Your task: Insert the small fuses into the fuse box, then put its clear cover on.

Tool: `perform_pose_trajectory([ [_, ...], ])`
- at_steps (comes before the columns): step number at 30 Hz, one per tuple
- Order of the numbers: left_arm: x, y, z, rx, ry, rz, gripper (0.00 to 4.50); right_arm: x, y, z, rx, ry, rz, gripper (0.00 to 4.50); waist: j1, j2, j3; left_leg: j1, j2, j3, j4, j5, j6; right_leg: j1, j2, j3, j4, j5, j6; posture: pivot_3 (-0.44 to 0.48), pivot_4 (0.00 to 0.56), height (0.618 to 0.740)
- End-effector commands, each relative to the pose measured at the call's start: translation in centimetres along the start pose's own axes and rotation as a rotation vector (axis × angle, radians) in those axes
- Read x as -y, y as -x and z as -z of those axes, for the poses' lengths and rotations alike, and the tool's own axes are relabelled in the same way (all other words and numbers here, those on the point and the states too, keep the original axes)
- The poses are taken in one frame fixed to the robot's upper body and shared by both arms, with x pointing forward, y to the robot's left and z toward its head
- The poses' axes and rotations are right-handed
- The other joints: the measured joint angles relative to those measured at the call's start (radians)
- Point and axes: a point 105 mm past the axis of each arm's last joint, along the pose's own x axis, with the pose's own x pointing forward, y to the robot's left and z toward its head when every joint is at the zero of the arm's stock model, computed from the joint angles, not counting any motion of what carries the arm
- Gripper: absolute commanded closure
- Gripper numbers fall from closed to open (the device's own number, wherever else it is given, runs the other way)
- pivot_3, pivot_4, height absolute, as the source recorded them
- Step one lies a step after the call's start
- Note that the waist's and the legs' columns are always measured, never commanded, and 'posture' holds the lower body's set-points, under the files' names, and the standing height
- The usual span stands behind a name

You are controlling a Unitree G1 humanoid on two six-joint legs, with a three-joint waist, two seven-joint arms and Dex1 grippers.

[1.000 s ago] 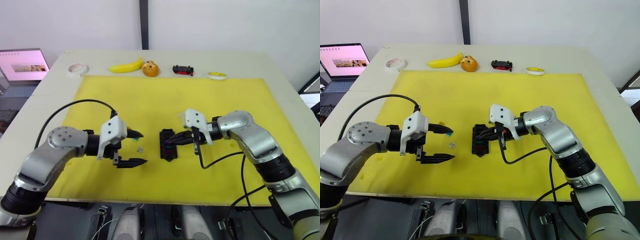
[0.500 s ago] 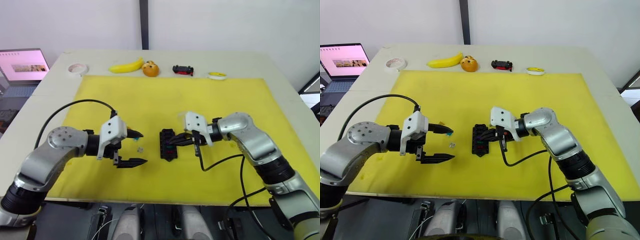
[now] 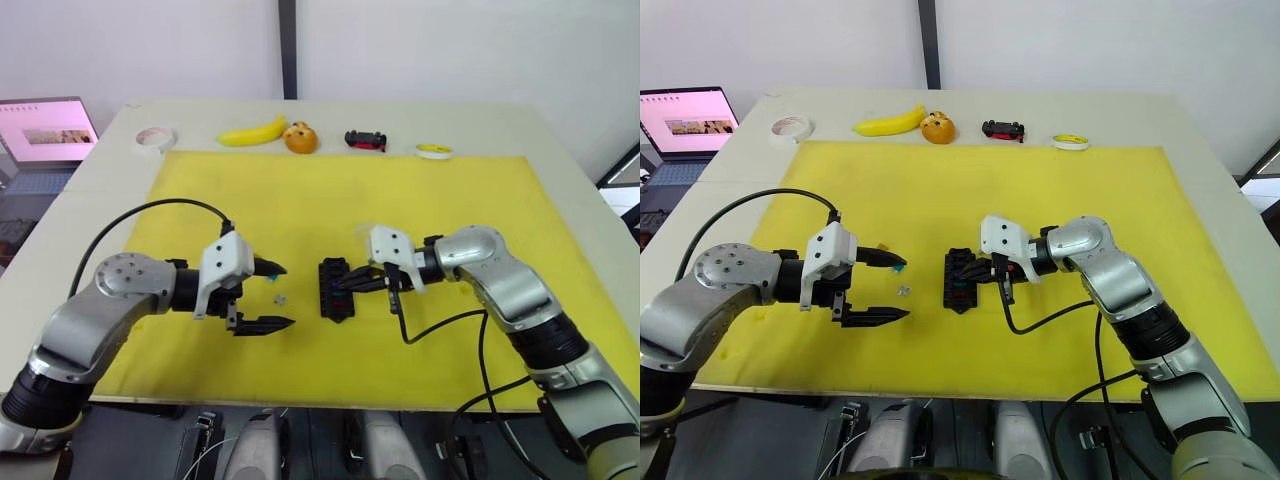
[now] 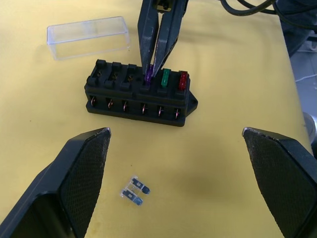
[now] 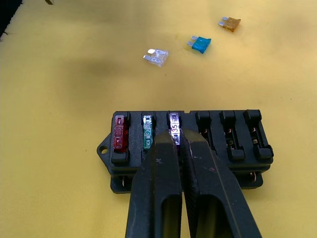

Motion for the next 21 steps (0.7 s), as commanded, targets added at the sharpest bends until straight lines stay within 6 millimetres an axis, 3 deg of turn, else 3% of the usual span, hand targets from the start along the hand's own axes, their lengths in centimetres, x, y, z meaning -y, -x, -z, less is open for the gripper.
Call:
perform_pose_trajectory([
  [1, -0.1, 0.3, -1.0, 0.016, -0.043, -0.010, 0.00, 0.2, 0.4, -1.0, 0.040, 0.033, 0.015, 4.47, 0.000, 0.000, 0.000, 0.000, 0.000, 0.000, 0.000, 0.000, 0.000, 0.000, 0.000, 0.000, 0.000, 0.000, 0.000, 0.000, 0.150, 0.737],
  [16, -0.1, 0.3, -0.9, 0.013, -0.043, -0.008, 0.00, 0.7, 1.0, -2.1, 0.074, 0.007, 0.012, 4.47, 0.000, 0.000, 0.000, 0.000, 0.000, 0.000, 0.000, 0.000, 0.000, 0.000, 0.000, 0.000, 0.000, 0.000, 0.000, 0.000, 0.150, 0.737],
  [21, -0.1, 0.3, -0.9, 0.016, -0.044, -0.008, 0.00, 0.6, 0.9, -1.4, 0.049, 0.002, 0.007, 4.47, 0.000, 0.000, 0.000, 0.000, 0.000, 0.000, 0.000, 0.000, 0.000, 0.000, 0.000, 0.000, 0.000, 0.000, 0.000, 0.000, 0.150, 0.737],
])
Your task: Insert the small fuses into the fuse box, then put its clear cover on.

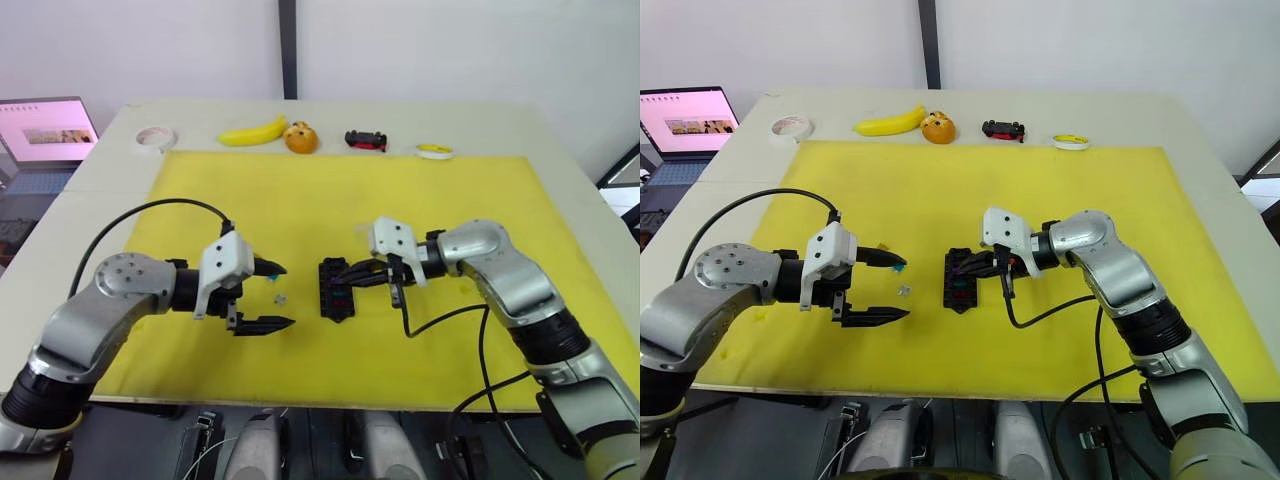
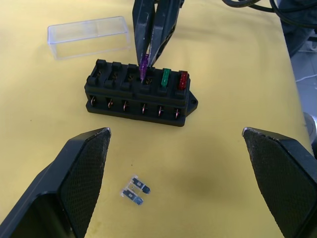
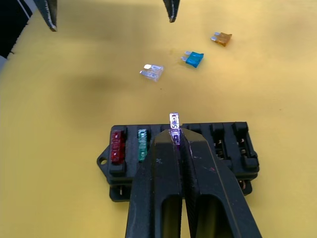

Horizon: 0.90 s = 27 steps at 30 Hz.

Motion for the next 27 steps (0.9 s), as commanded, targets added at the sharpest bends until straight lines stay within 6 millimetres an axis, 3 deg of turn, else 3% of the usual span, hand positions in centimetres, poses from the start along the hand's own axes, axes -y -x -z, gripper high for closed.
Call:
perform_pose_trajectory([
  [1, -0.1, 0.3, -0.9, 0.016, -0.044, -0.009, 0.00, 0.2, 0.3, -0.5, 0.011, 0.027, 0.005, 4.47, 0.000, 0.000, 0.000, 0.000, 0.000, 0.000, 0.000, 0.000, 0.000, 0.000, 0.000, 0.000, 0.000, 0.000, 0.000, 0.000, 0.150, 0.737],
  [10, -0.1, 0.2, -1.0, 0.018, -0.044, -0.010, 0.00, 0.1, 0.0, 0.3, -0.001, 0.016, -0.007, 4.47, 0.000, 0.000, 0.000, 0.000, 0.000, 0.000, 0.000, 0.000, 0.000, 0.000, 0.000, 0.000, 0.000, 0.000, 0.000, 0.000, 0.150, 0.737],
  [27, -0.1, 0.2, -0.9, 0.016, -0.045, -0.010, 0.00, -0.5, 0.2, -1.0, 0.048, 0.007, -0.034, 4.47, 0.000, 0.000, 0.000, 0.000, 0.000, 0.000, 0.000, 0.000, 0.000, 0.000, 0.000, 0.000, 0.000, 0.000, 0.000, 0.000, 0.150, 0.737],
])
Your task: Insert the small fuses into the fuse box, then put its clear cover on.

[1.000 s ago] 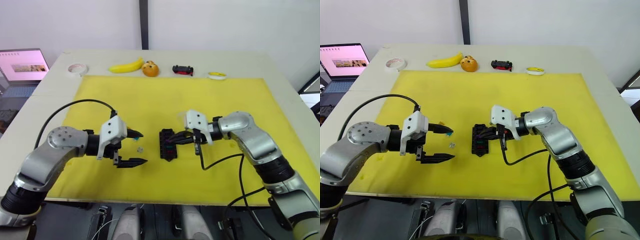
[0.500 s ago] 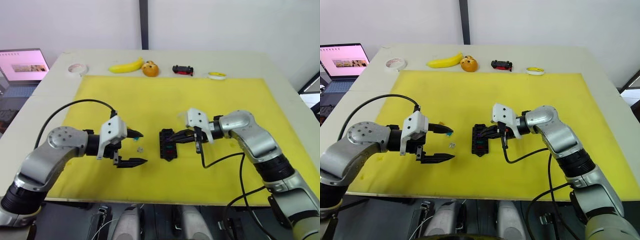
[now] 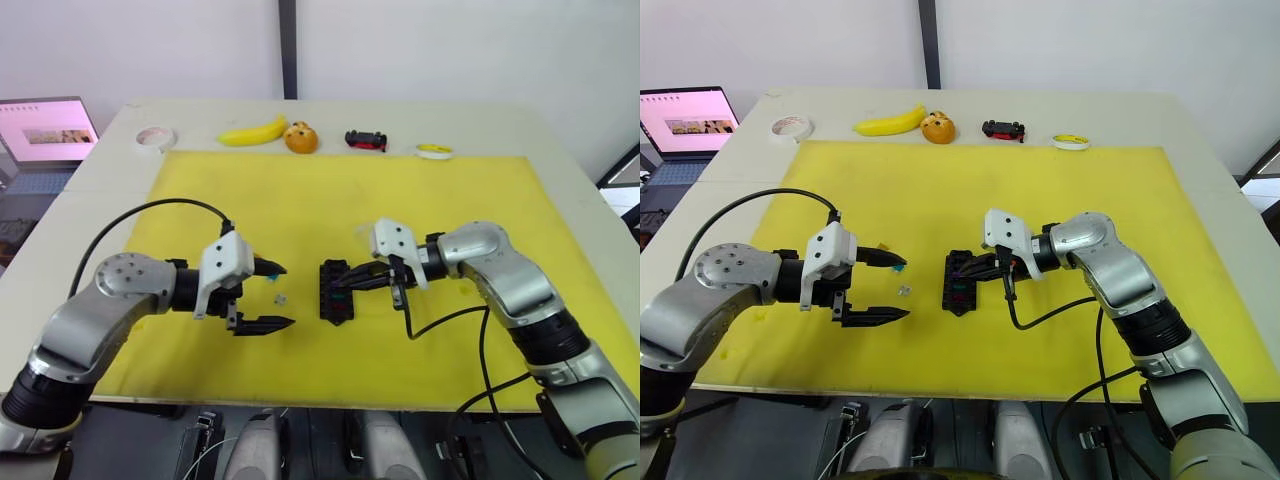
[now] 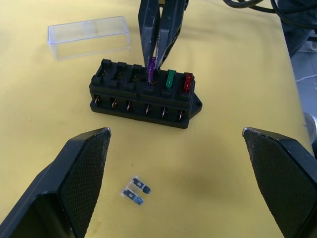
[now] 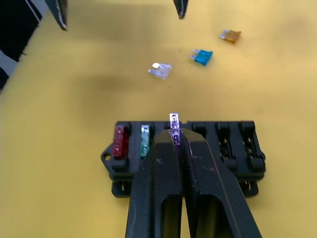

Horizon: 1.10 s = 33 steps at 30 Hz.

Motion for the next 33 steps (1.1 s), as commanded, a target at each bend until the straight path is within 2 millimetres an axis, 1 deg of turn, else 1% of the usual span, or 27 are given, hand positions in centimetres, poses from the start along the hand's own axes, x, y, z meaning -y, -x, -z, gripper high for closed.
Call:
perform_pose_trajectory([
  [1, -0.1, 0.2, -0.9, 0.016, -0.045, -0.008, 0.00, -0.1, 0.3, -1.3, 0.040, 0.033, 0.005, 4.47, 0.000, 0.000, 0.000, 0.000, 0.000, 0.000, 0.000, 0.000, 0.000, 0.000, 0.000, 0.000, 0.000, 0.000, 0.000, 0.000, 0.150, 0.737],
  [5, -0.1, 0.2, -0.9, 0.015, -0.043, -0.009, 0.00, -0.2, 0.4, -1.8, 0.055, 0.024, 0.001, 4.47, 0.000, 0.000, 0.000, 0.000, 0.000, 0.000, 0.000, 0.000, 0.000, 0.000, 0.000, 0.000, 0.000, 0.000, 0.000, 0.000, 0.150, 0.737],
  [11, -0.1, 0.2, -0.9, 0.016, -0.044, -0.011, 0.00, -0.4, 0.2, -1.0, 0.029, 0.013, 0.003, 4.47, 0.000, 0.000, 0.000, 0.000, 0.000, 0.000, 0.000, 0.000, 0.000, 0.000, 0.000, 0.000, 0.000, 0.000, 0.000, 0.000, 0.150, 0.737],
  [19, -0.1, 0.2, -0.9, 0.015, -0.043, -0.010, 0.00, -0.2, 0.2, -0.5, 0.014, 0.009, 0.021, 4.47, 0.000, 0.000, 0.000, 0.000, 0.000, 0.000, 0.000, 0.000, 0.000, 0.000, 0.000, 0.000, 0.000, 0.000, 0.000, 0.000, 0.150, 0.737],
  [33, 0.0, 0.1, -0.9, 0.016, -0.043, -0.009, 0.00, 0.6, 0.5, -0.9, 0.020, 0.016, 0.049, 4.47, 0.000, 0.000, 0.000, 0.000, 0.000, 0.000, 0.000, 0.000, 0.000, 0.000, 0.000, 0.000, 0.000, 0.000, 0.000, 0.000, 0.150, 0.737],
])
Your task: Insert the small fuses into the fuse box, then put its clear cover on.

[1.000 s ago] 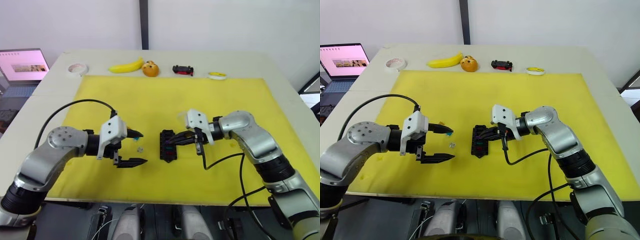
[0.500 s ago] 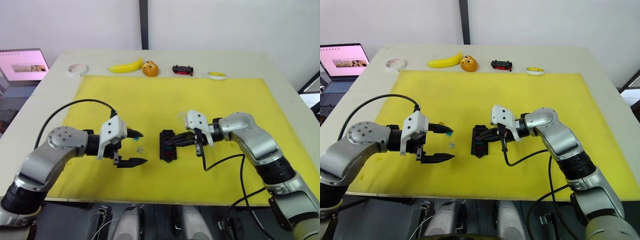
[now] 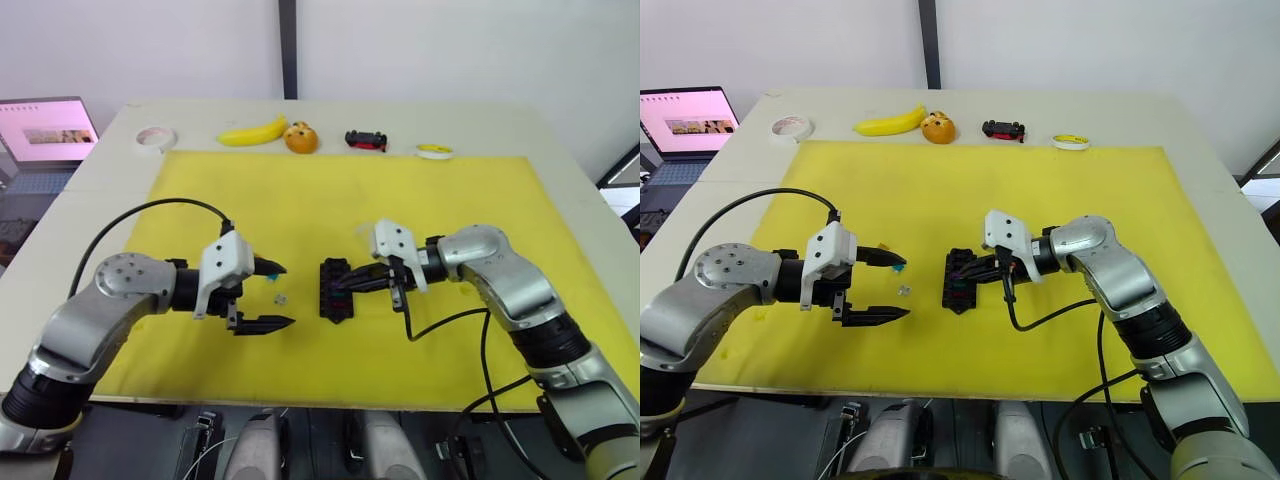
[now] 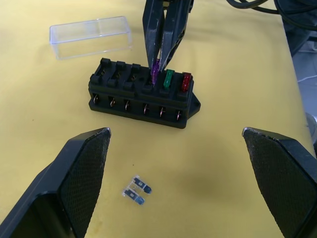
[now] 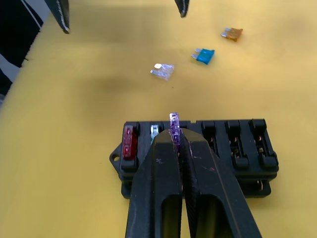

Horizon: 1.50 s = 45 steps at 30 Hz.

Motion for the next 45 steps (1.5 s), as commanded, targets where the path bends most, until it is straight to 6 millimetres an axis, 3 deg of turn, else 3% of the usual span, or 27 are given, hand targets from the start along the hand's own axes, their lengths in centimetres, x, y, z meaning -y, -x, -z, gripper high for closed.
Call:
perform_pose_trajectory([
  [1, 0.1, 0.1, -0.9, 0.016, -0.043, -0.001, 0.00, 0.6, 0.6, -1.1, 0.016, 0.053, 0.029, 4.47, 0.000, 0.000, 0.000, 0.000, 0.000, 0.000, 0.000, 0.000, 0.000, 0.000, 0.000, 0.000, 0.000, 0.000, 0.000, 0.000, 0.150, 0.737],
  [23, 0.2, 0.0, -0.9, 0.017, -0.040, -0.002, 0.00, 0.4, -0.3, 0.0, -0.014, 0.038, 0.020, 4.47, 0.000, 0.000, 0.000, 0.000, 0.000, 0.000, 0.000, 0.000, 0.000, 0.000, 0.000, 0.000, 0.000, 0.000, 0.000, 0.000, 0.150, 0.737],
  [36, 0.2, 0.0, -0.9, 0.018, -0.039, -0.008, 0.00, 0.1, -1.1, 2.3, -0.103, 0.059, -0.001, 4.47, -0.002, 0.000, 0.000, 0.002, 0.000, 0.000, 0.000, 0.000, 0.000, 0.002, 0.001, 0.000, 0.000, 0.000, 0.000, 0.000, 0.150, 0.737],
  [41, 0.2, 0.0, -0.9, 0.019, -0.041, -0.008, 0.00, 0.0, -1.2, 2.4, -0.120, 0.059, -0.008, 4.47, -0.002, 0.000, 0.000, 0.003, 0.000, 0.000, 0.000, 0.000, 0.000, 0.002, 0.001, 0.000, 0.000, 0.000, 0.000, 0.000, 0.150, 0.737],
  [45, 0.1, 0.0, -0.9, 0.020, -0.045, -0.007, 0.00, 0.1, -1.0, 1.0, -0.061, 0.016, -0.012, 4.47, -0.002, 0.000, 0.000, 0.003, 0.000, 0.000, 0.000, 0.000, 0.000, 0.002, 0.001, 0.000, 0.000, 0.000, 0.000, 0.000, 0.150, 0.737],
])
